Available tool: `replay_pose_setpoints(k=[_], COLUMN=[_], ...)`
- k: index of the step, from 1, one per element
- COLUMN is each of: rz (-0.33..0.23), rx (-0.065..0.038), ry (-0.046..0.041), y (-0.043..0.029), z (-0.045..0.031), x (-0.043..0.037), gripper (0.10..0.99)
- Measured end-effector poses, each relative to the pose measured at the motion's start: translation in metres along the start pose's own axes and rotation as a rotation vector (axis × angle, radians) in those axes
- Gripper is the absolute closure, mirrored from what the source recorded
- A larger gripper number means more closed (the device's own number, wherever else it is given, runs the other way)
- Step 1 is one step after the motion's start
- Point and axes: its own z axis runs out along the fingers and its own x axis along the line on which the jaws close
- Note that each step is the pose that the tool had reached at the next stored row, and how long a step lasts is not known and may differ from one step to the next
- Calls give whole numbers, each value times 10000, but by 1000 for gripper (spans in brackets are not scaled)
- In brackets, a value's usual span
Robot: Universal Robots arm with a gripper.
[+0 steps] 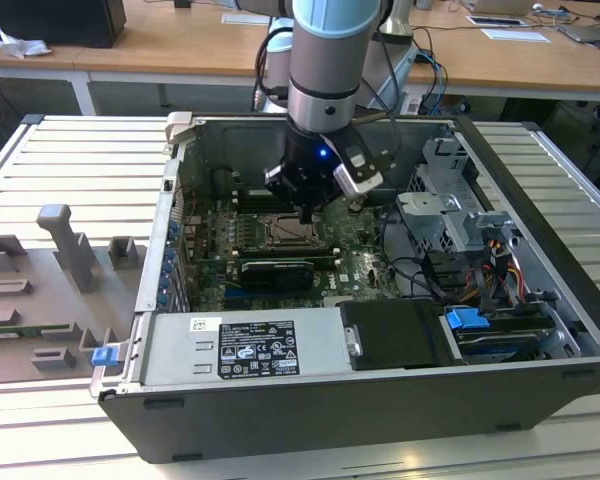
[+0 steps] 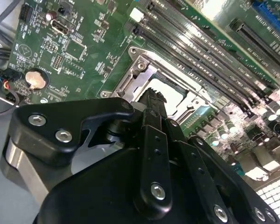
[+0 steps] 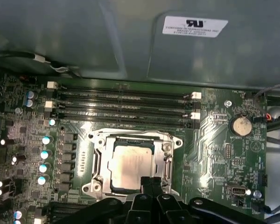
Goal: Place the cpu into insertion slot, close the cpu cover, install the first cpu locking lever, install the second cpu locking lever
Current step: 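Install the second cpu locking lever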
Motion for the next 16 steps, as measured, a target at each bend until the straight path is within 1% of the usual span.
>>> replay_pose_setpoints(k=[5, 8, 11, 12, 13, 14, 15, 16], rz=[0, 1, 5, 4, 4, 1, 1, 0], rx=[1, -2, -33, -44, -88, -580, -614, -638], ry=[1, 1, 42, 43, 40, 5, 3, 1], y=[-56, -111, -160, -173, -200, -267, -324, -364], z=[-5, -9, -14, -15, -17, -23, -28, -31], x=[4, 8, 12, 12, 15, 27, 32, 35], gripper=[980, 980, 980, 980, 980, 980, 980, 980])
